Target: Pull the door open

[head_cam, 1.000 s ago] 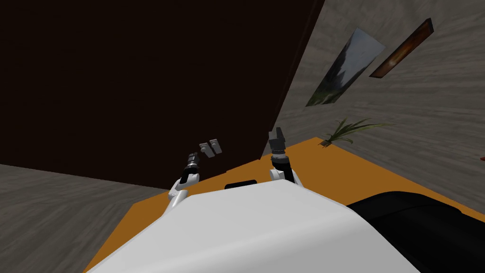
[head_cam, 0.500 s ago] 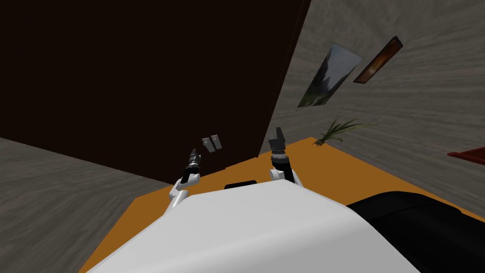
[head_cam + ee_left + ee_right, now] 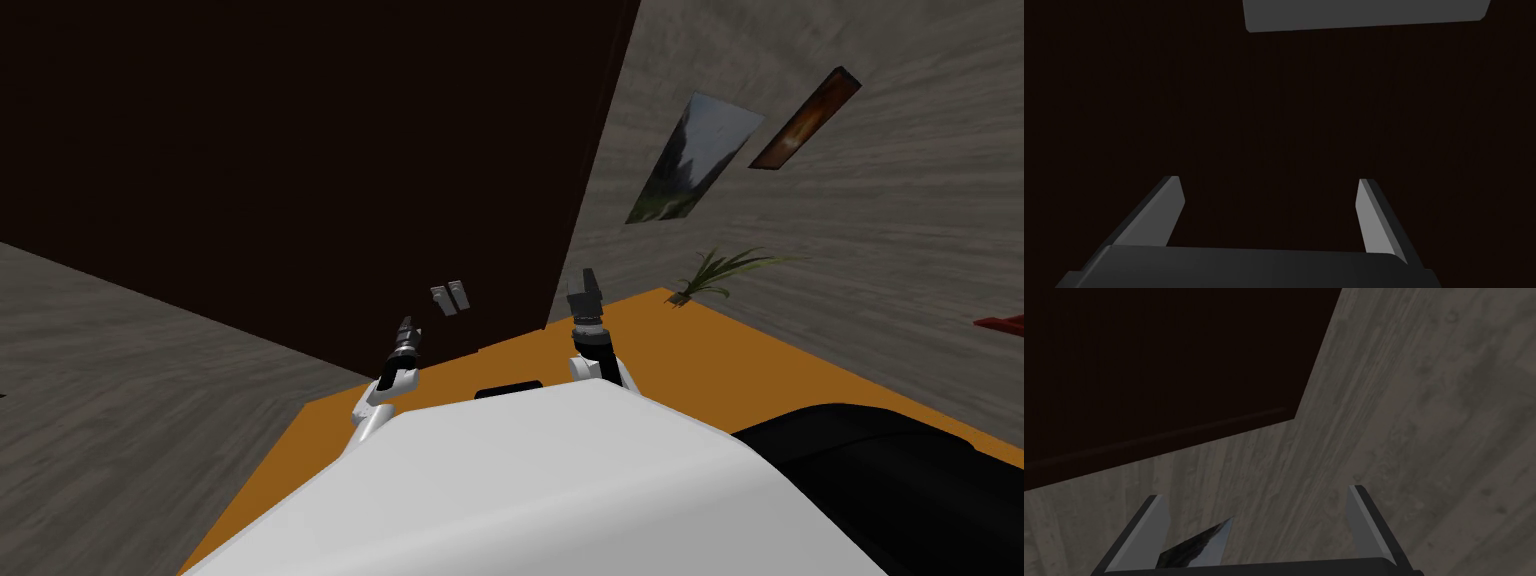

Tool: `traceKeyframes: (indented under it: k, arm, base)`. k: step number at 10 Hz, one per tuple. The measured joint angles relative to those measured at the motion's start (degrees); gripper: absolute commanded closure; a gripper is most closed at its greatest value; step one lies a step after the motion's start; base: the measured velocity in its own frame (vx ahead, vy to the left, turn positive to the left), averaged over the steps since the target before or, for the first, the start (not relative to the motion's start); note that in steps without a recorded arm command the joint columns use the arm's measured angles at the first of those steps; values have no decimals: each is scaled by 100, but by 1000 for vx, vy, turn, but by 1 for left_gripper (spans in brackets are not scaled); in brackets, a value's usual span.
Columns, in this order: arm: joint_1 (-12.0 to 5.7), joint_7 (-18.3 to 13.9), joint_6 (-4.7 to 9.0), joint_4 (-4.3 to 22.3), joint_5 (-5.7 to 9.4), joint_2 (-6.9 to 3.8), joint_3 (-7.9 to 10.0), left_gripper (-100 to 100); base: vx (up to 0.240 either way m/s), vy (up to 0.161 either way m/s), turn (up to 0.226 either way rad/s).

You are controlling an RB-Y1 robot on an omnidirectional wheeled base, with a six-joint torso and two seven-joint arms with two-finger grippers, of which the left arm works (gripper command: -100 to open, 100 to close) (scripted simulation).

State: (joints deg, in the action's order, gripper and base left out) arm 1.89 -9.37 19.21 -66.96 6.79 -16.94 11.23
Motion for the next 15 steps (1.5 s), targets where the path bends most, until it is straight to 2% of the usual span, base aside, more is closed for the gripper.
traceKeyframes:
  k: [1,2,4,6,7,8,9,10,15]
  arm:
    - [43,13,-18,60,14,-55,98,-100]
    - [78,54,-21,95,11,-41,183,-100]
    - [73,79,0,147,13,-46,230,-100]
    - [-20,80,40,183,4,-13,180,-100]
    - [-90,79,16,129,-4,19,130,-100]
    - [-180,79,51,156,-18,68,55,-100]
    - [-215,91,56,73,-34,141,-9,-100]
    - [-223,95,52,58,-36,151,-19,100]
    - [-223,95,53,73,-41,161,-40,100]
  base:
    - [114,134,88]
    - [154,112,28]
    - [203,41,-62]
    - [221,-53,-134]
    - [238,-98,-199]
    - [252,-133,-158]
    - [114,-59,-20]
    - [-13,7,24]
    - [-22,8,-10]
